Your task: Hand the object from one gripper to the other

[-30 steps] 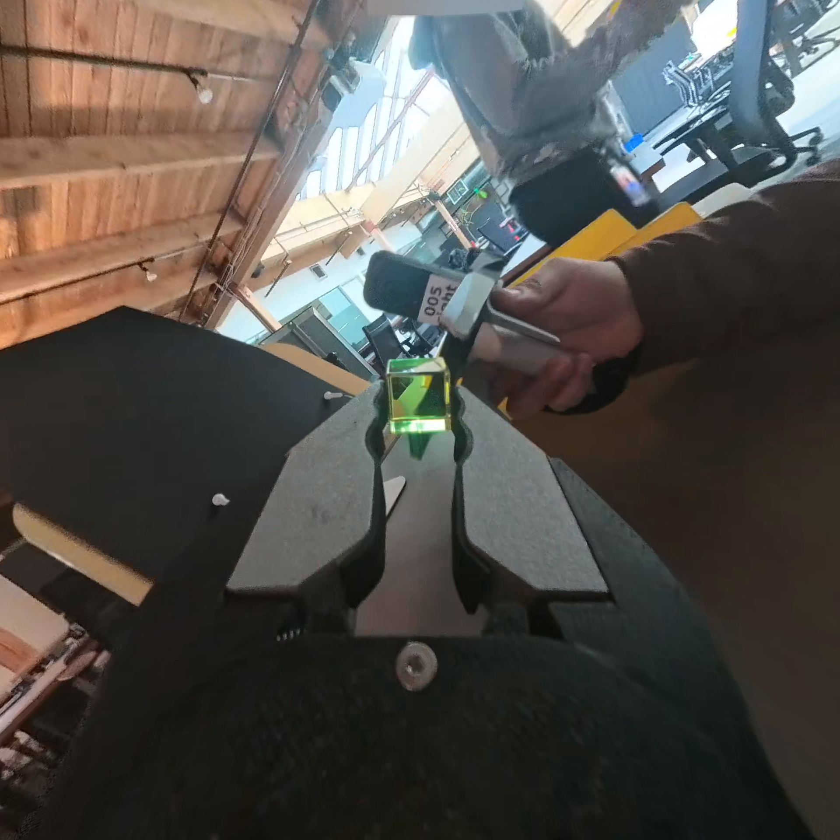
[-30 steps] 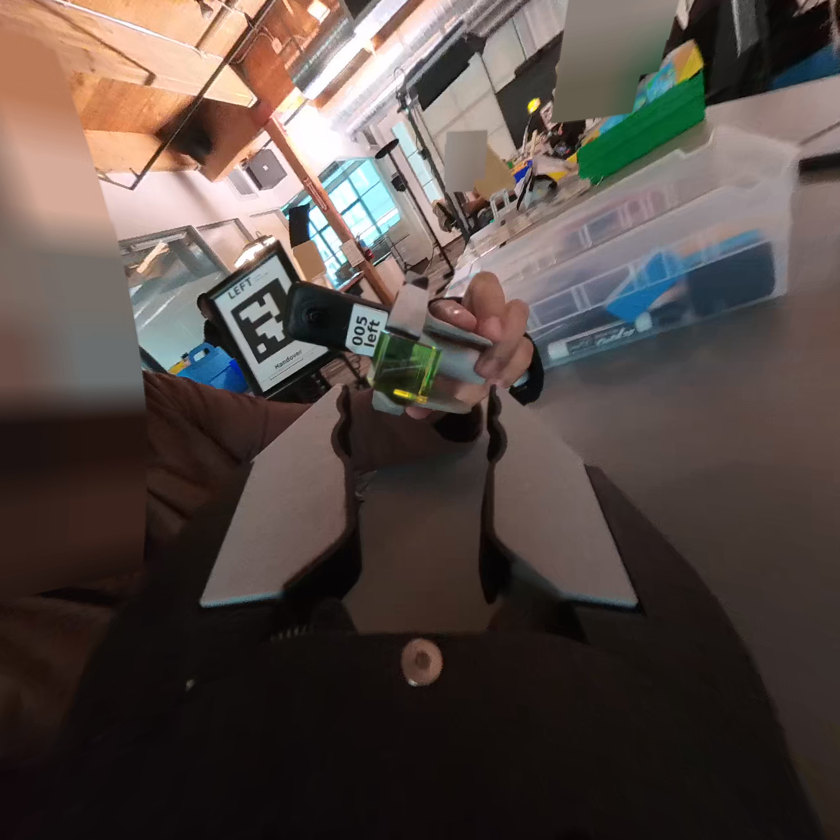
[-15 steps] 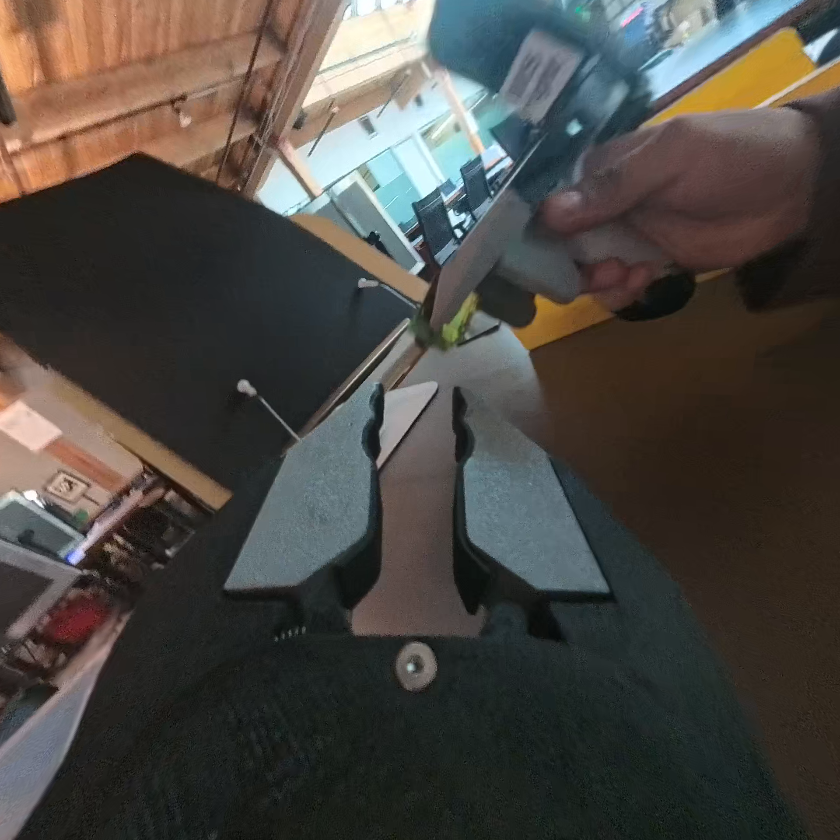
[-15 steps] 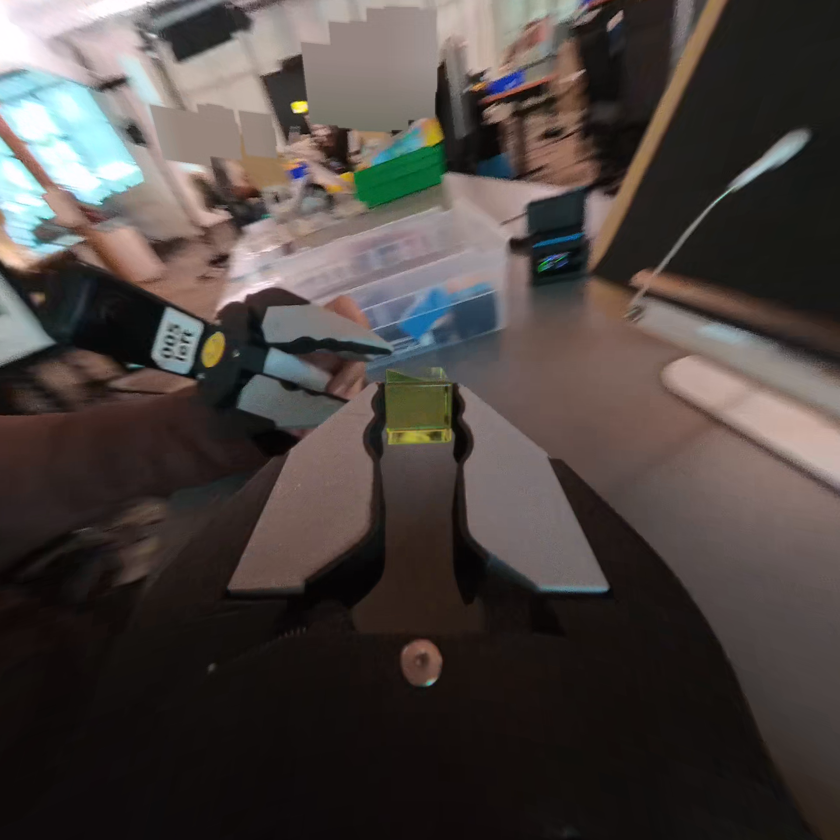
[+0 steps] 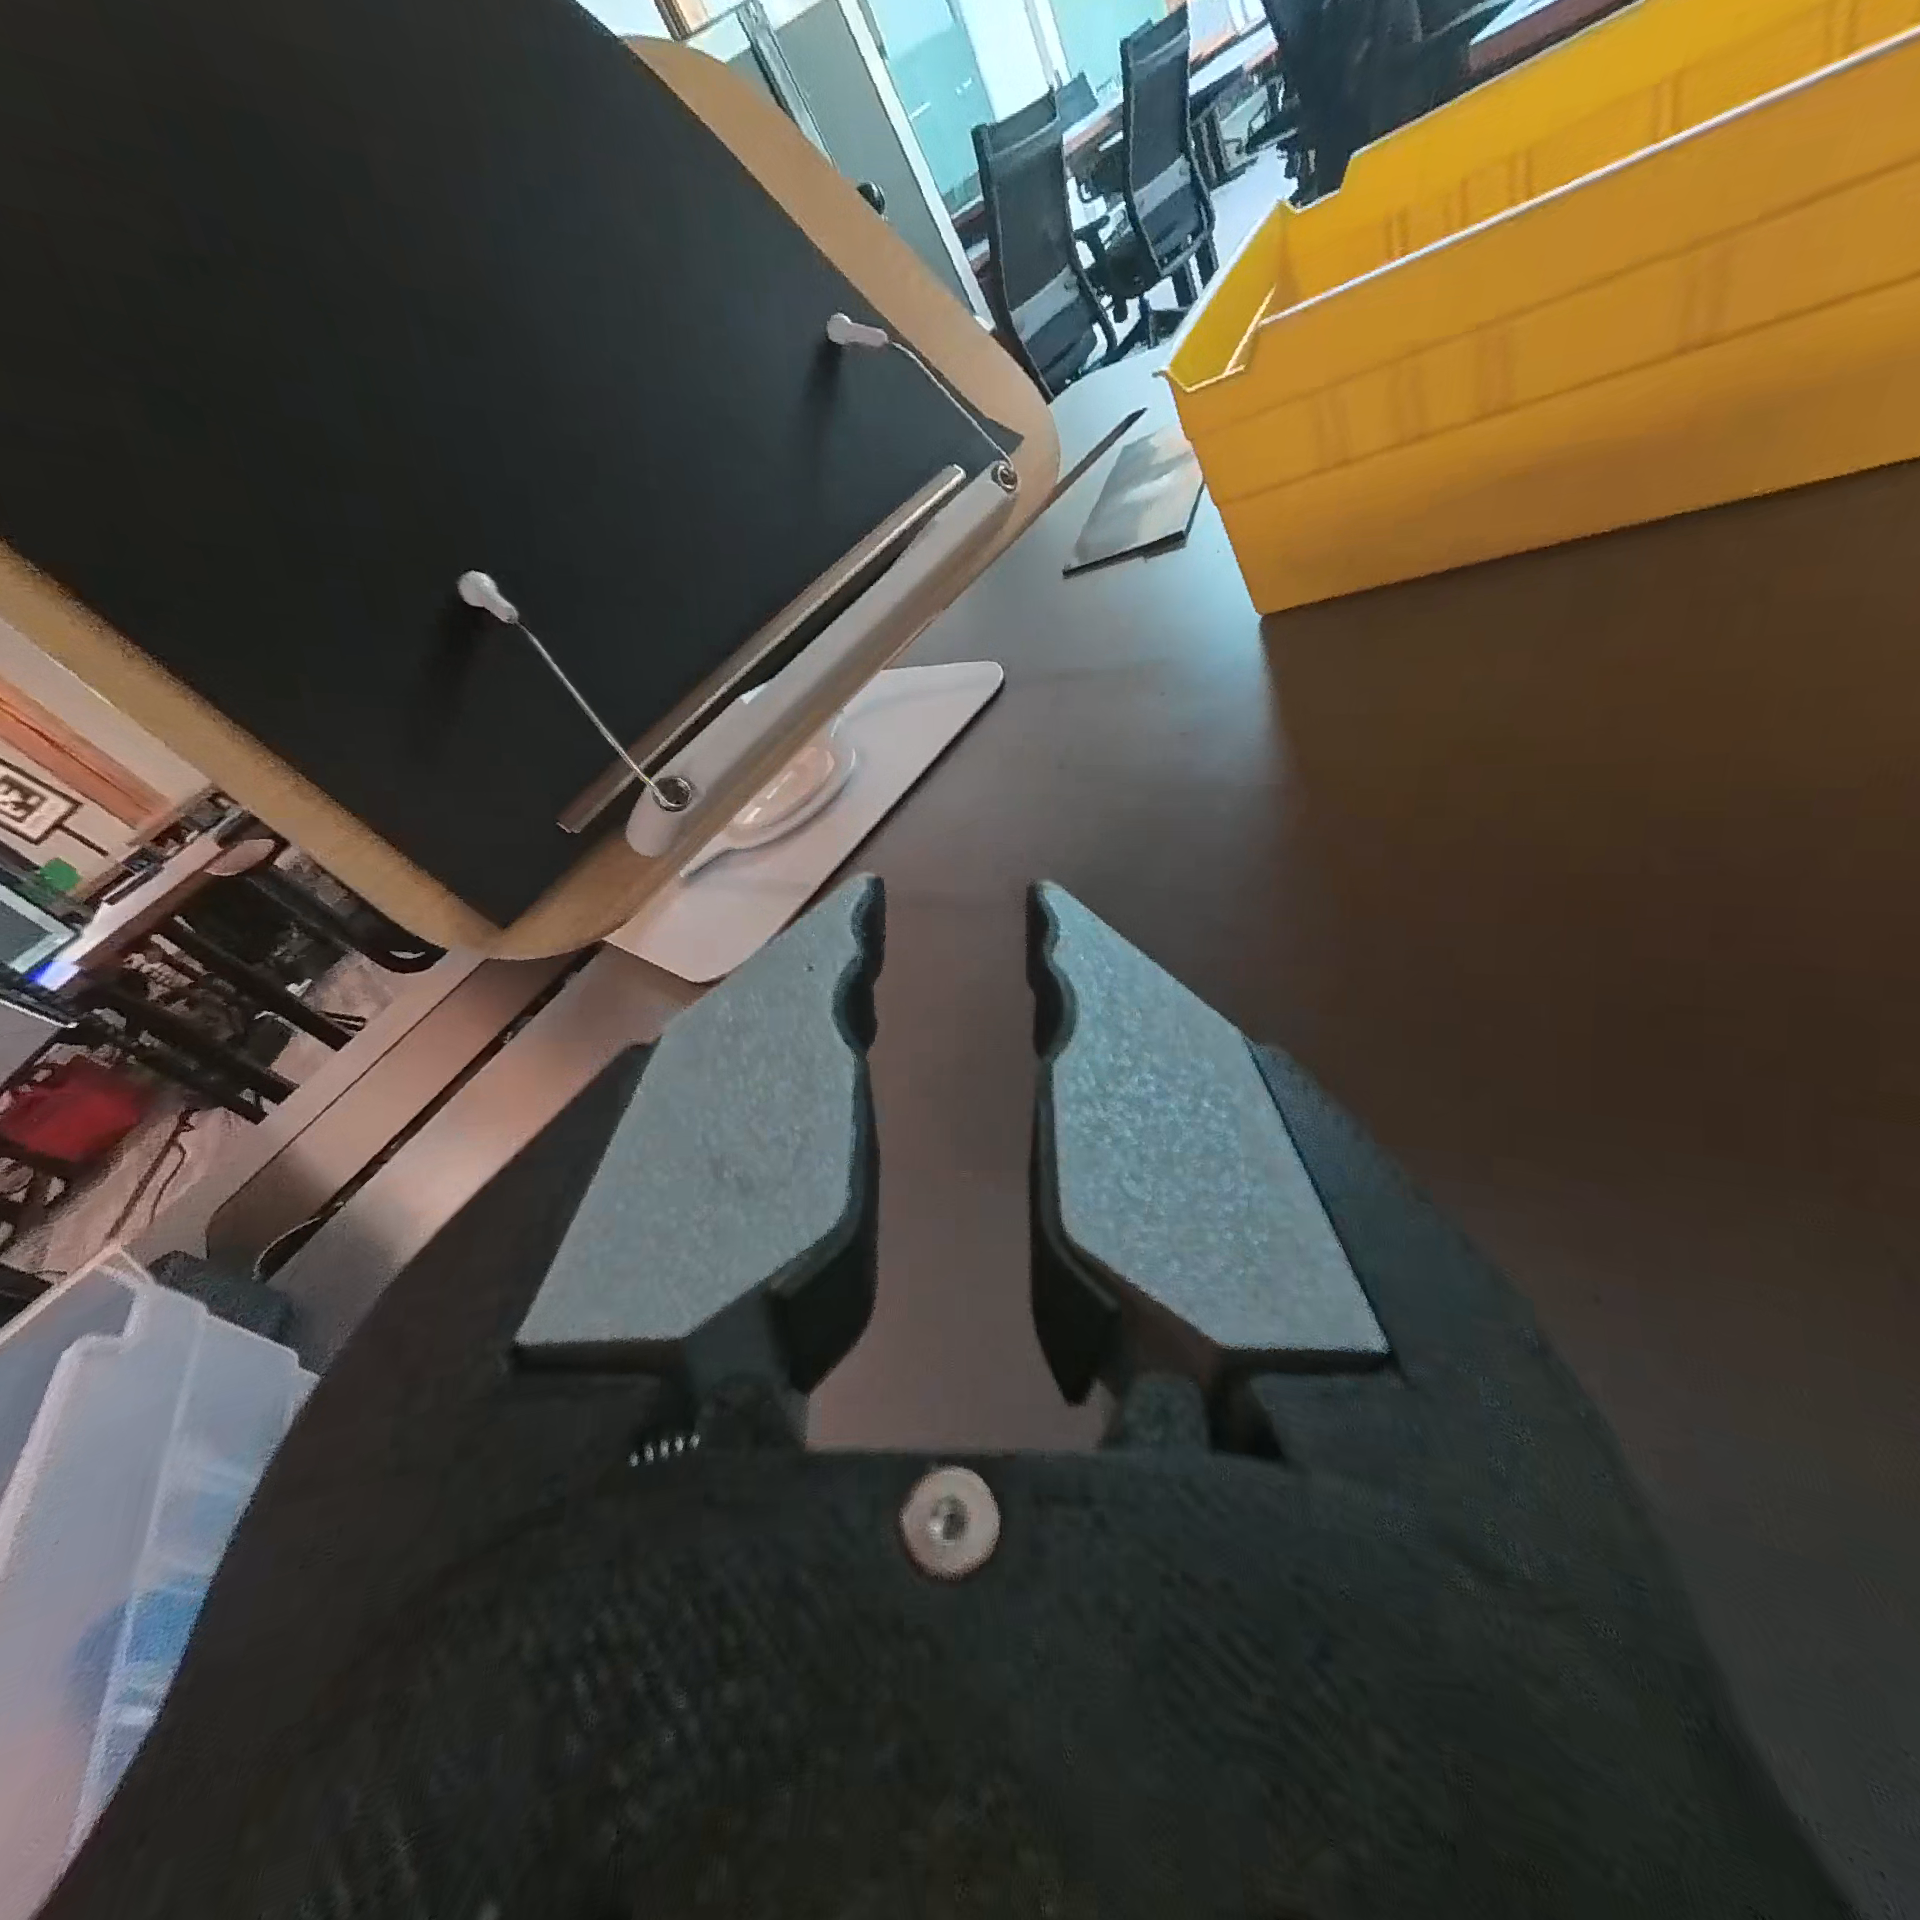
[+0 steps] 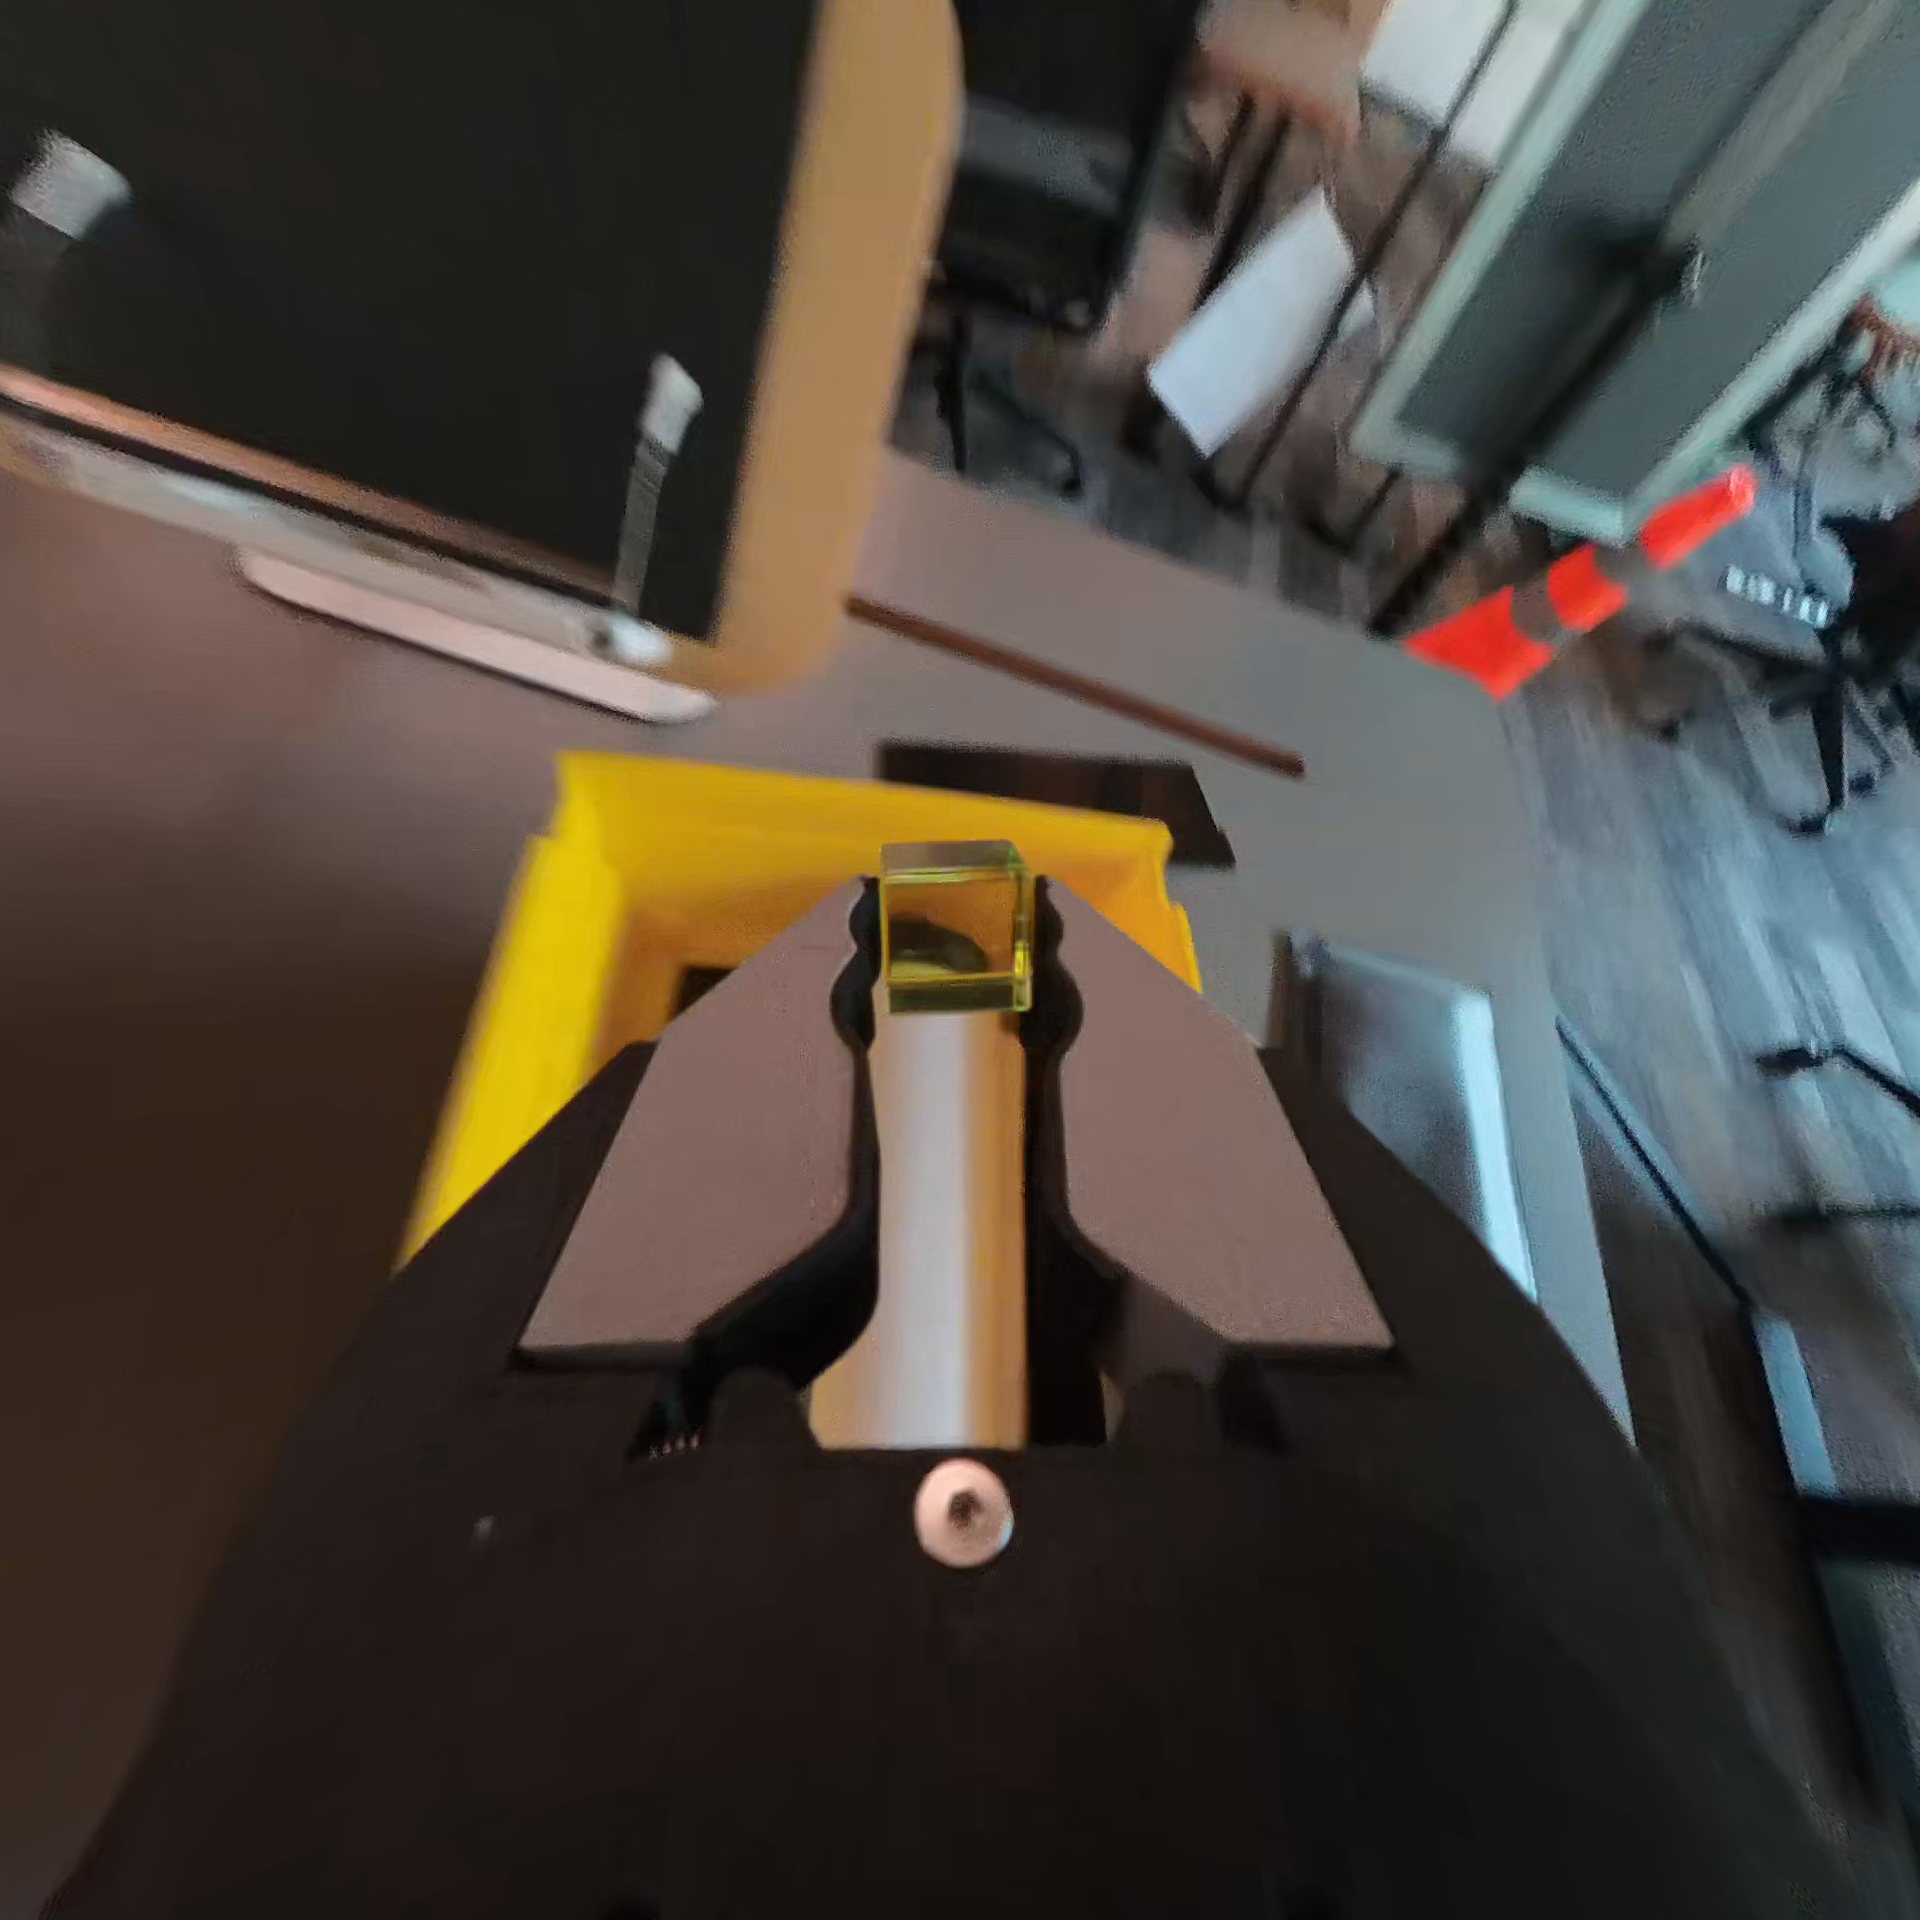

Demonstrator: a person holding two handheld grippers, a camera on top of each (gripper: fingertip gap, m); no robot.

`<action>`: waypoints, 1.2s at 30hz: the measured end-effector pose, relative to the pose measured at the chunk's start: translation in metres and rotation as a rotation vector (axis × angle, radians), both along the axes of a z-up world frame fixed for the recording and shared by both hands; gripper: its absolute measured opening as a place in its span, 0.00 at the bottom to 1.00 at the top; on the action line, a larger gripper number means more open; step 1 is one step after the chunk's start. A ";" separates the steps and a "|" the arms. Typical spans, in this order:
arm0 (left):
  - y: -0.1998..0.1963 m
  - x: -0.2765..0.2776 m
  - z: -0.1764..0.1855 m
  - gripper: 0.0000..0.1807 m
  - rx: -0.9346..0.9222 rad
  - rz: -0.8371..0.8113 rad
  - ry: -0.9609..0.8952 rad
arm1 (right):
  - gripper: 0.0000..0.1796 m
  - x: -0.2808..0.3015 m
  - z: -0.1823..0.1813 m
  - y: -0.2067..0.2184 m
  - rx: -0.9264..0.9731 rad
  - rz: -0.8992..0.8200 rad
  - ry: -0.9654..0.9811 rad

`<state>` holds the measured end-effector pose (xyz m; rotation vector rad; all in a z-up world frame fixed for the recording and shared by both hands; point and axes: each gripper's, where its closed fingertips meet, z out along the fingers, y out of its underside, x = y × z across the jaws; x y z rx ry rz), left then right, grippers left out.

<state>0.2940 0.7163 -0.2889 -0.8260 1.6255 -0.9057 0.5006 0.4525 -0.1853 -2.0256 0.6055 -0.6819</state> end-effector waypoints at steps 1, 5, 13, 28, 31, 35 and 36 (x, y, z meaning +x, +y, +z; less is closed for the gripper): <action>0.000 0.000 -0.001 0.13 0.006 0.000 0.003 | 0.14 0.016 -0.021 -0.008 -0.024 -0.019 0.050; 0.002 0.000 -0.004 0.13 -0.008 0.006 0.013 | 0.21 0.060 -0.088 -0.043 -0.202 -0.151 0.202; 0.003 0.002 -0.013 0.13 -0.034 0.014 0.065 | 0.39 0.006 0.000 0.038 0.000 0.072 0.125; 0.027 0.006 -0.012 0.14 -0.238 0.139 0.106 | 0.51 -0.141 -0.115 0.243 0.135 0.457 0.229; 0.034 0.008 -0.011 0.12 -0.253 0.180 0.096 | 0.44 -0.134 -0.152 0.246 0.062 0.436 0.189; 0.039 0.009 -0.008 0.06 -0.278 0.234 0.089 | 0.45 -0.126 -0.155 0.241 0.083 0.425 0.200; 0.040 0.009 -0.006 0.04 -0.278 0.242 0.083 | 0.46 -0.126 -0.156 0.240 0.083 0.424 0.228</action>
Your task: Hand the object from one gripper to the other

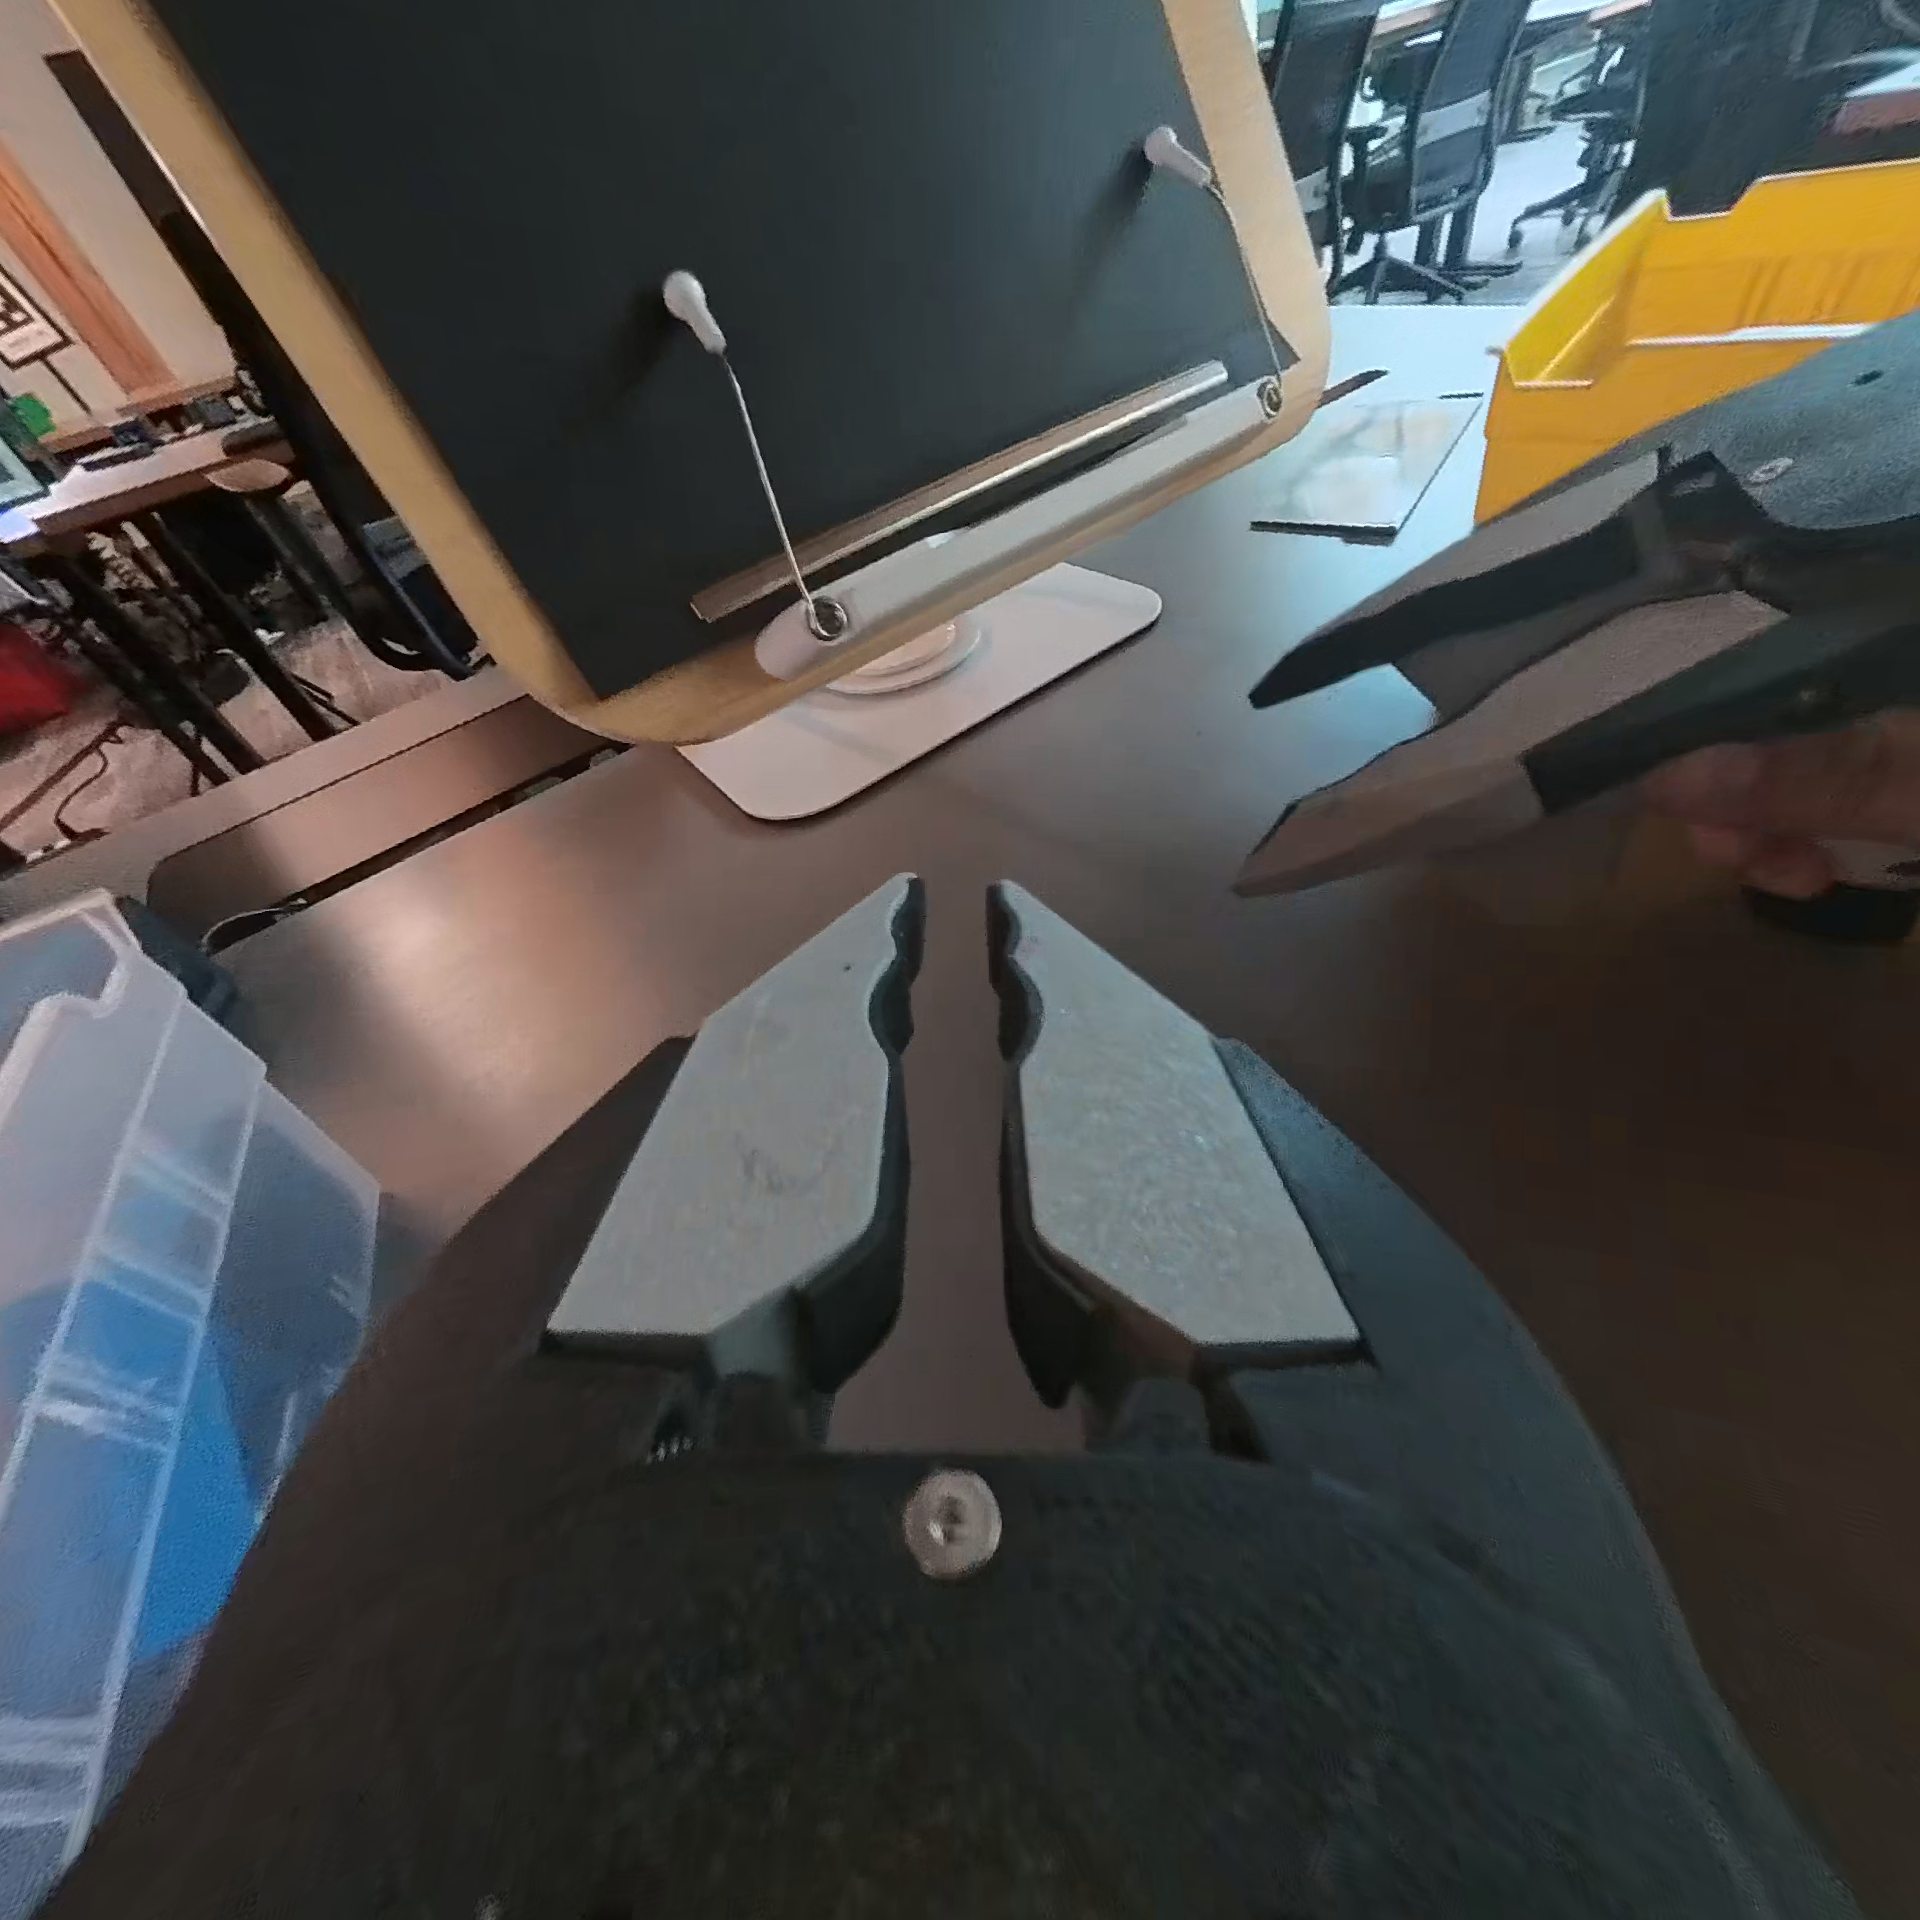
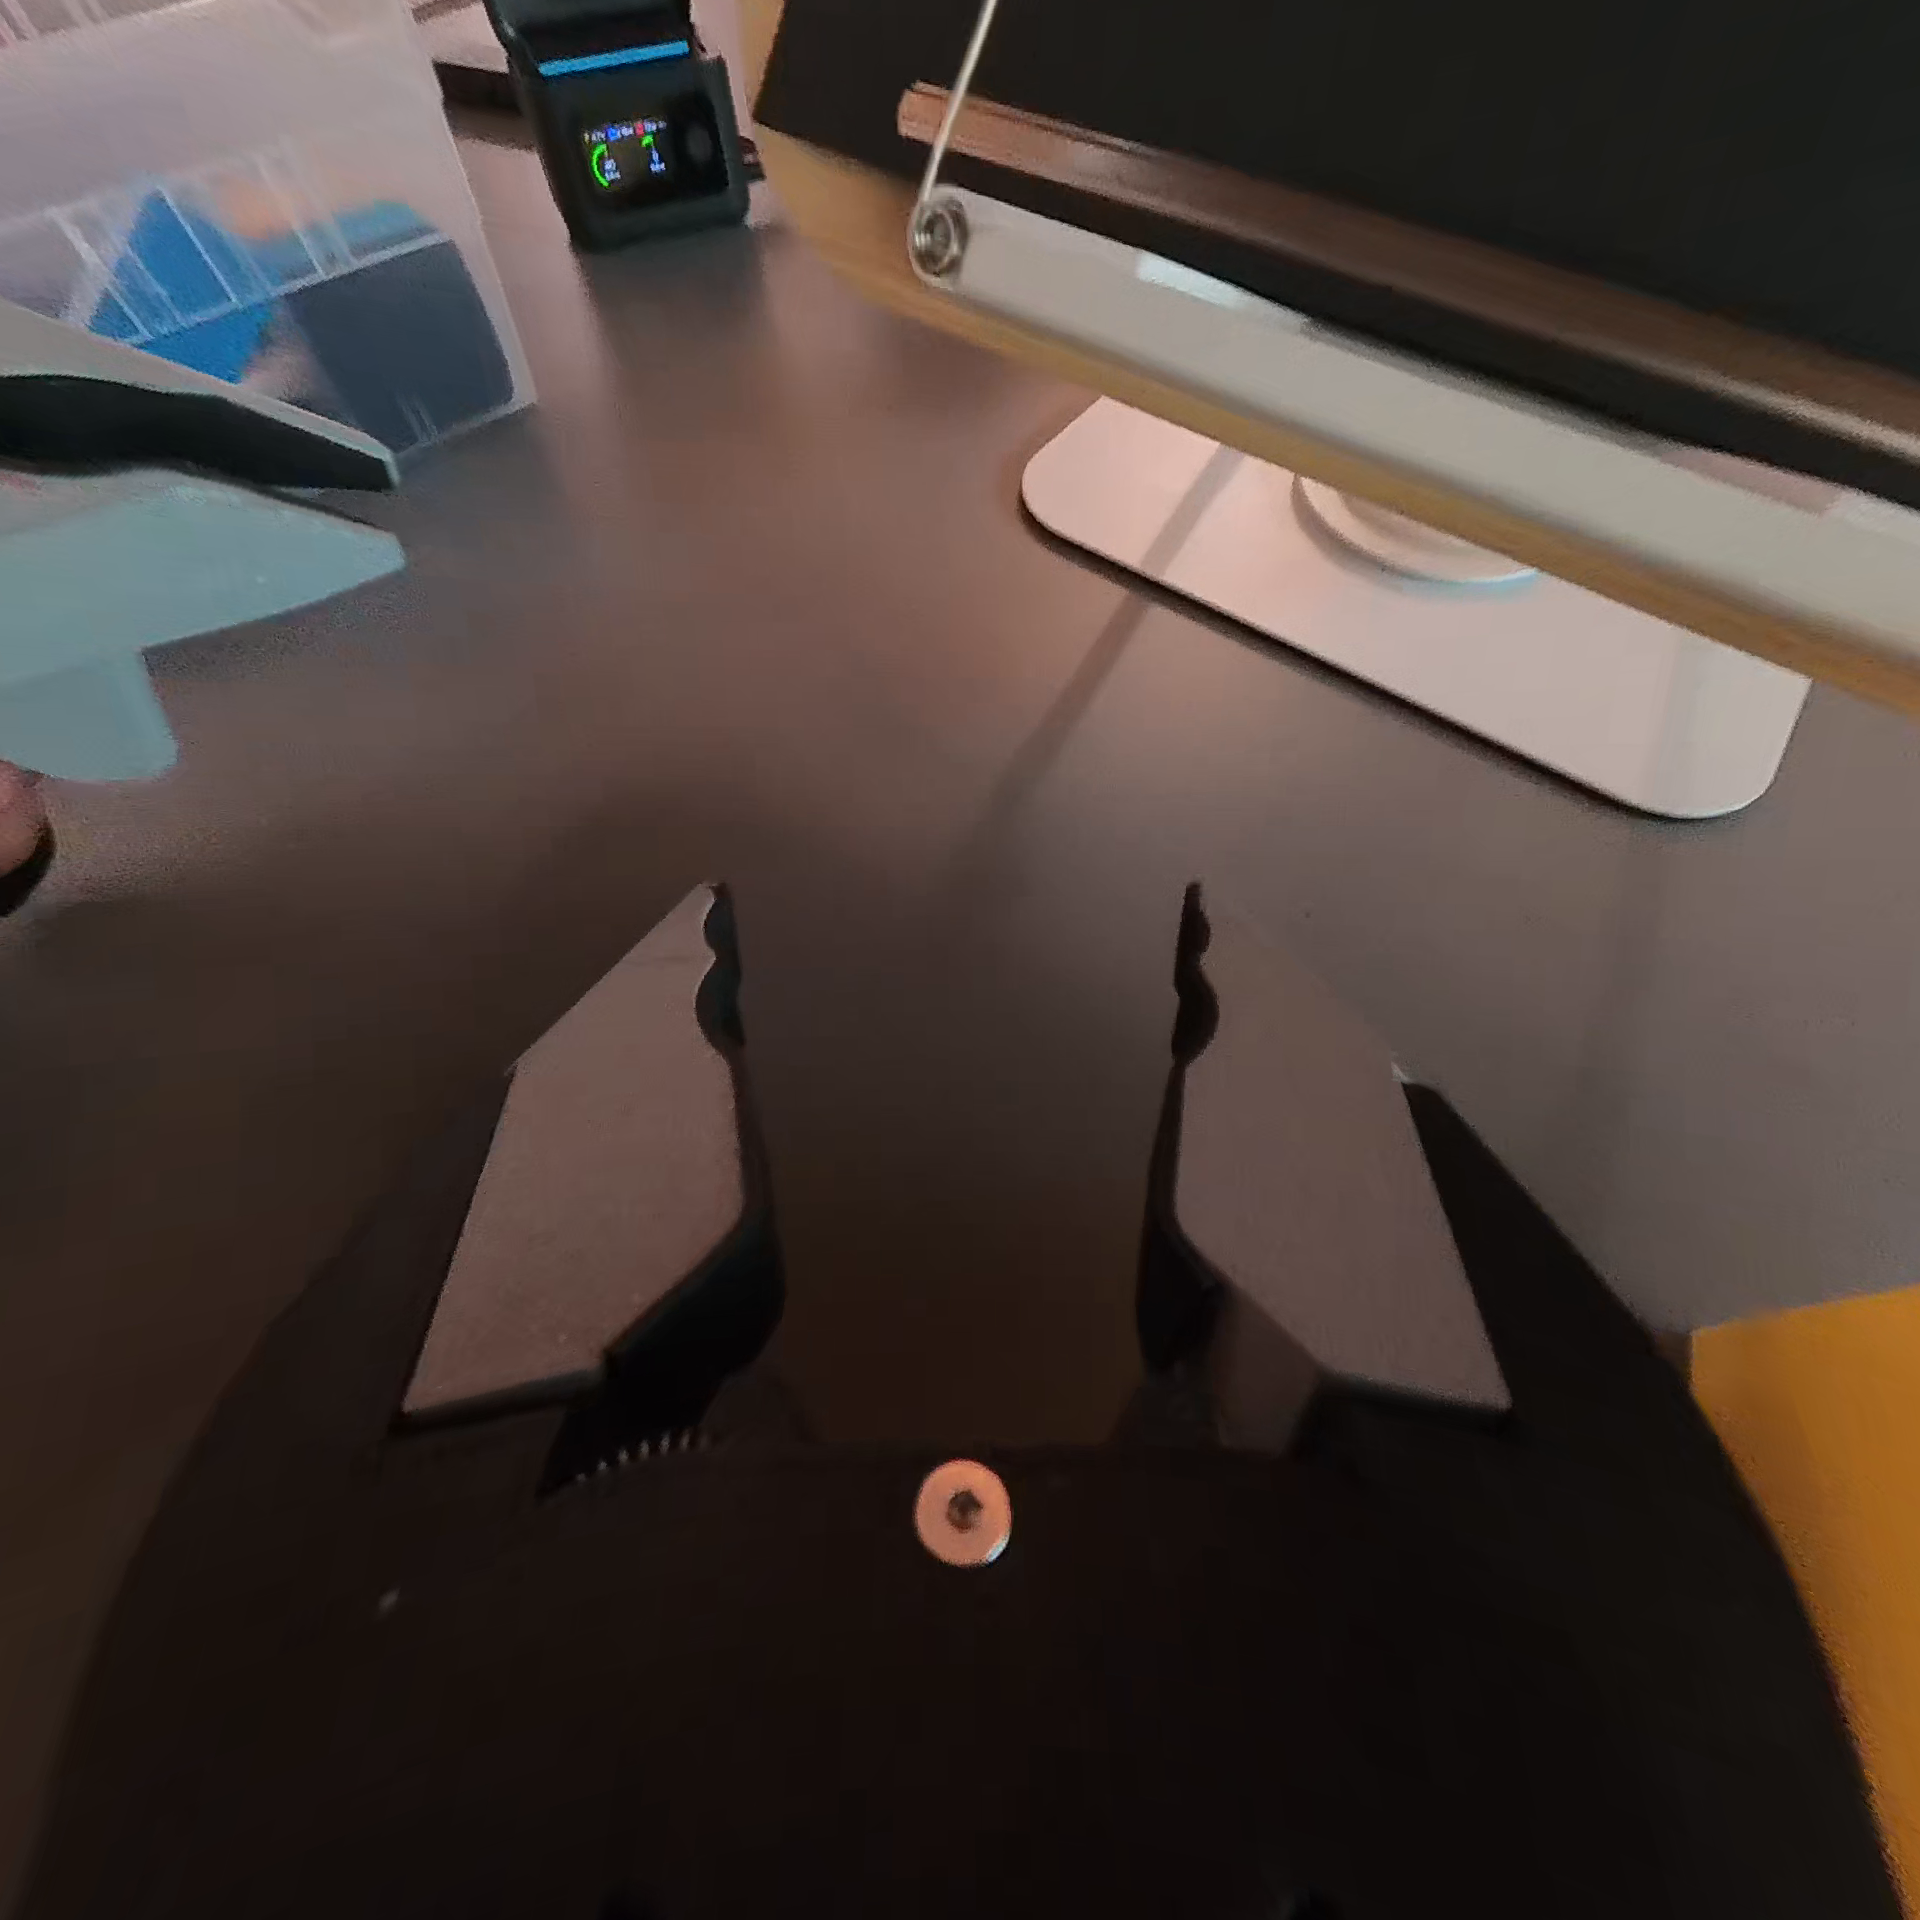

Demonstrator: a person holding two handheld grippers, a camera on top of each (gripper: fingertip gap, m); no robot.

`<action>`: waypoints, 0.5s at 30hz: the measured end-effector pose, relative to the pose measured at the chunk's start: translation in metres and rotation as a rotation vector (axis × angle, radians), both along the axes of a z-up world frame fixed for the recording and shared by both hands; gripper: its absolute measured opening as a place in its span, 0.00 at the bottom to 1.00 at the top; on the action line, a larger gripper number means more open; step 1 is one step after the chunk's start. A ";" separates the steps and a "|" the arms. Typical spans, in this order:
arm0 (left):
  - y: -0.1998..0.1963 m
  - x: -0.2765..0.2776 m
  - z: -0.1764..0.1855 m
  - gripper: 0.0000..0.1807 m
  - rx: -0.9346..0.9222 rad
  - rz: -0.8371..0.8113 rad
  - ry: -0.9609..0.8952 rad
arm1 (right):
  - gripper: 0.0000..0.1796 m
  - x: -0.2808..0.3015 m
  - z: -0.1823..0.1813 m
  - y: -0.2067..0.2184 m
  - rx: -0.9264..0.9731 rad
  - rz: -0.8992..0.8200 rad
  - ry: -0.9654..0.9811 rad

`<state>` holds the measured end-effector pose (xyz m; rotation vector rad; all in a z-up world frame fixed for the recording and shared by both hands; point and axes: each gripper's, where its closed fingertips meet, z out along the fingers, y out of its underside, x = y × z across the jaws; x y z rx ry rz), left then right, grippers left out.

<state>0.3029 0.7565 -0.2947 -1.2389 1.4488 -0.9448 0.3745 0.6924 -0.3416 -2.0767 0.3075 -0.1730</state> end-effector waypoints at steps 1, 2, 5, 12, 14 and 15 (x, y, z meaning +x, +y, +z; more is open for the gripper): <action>0.001 0.000 0.002 0.03 0.005 0.007 -0.009 | 0.47 0.000 -0.001 -0.001 0.001 0.001 0.015; 0.002 -0.001 0.004 0.01 0.009 0.018 -0.020 | 0.46 0.000 0.000 -0.001 0.008 0.003 0.020; 0.005 -0.001 0.007 0.00 0.025 0.041 -0.041 | 0.44 -0.003 0.002 -0.002 0.022 0.008 0.017; 0.007 -0.007 0.014 0.00 0.008 0.051 -0.071 | 0.00 -0.016 -0.001 -0.001 -0.011 0.081 -0.009; 0.008 -0.009 0.015 0.00 -0.003 0.051 -0.076 | 0.00 -0.021 -0.002 0.000 -0.023 0.096 -0.020; 0.008 -0.010 0.015 0.00 -0.011 0.048 -0.077 | 0.00 -0.021 -0.002 0.001 -0.027 0.095 -0.024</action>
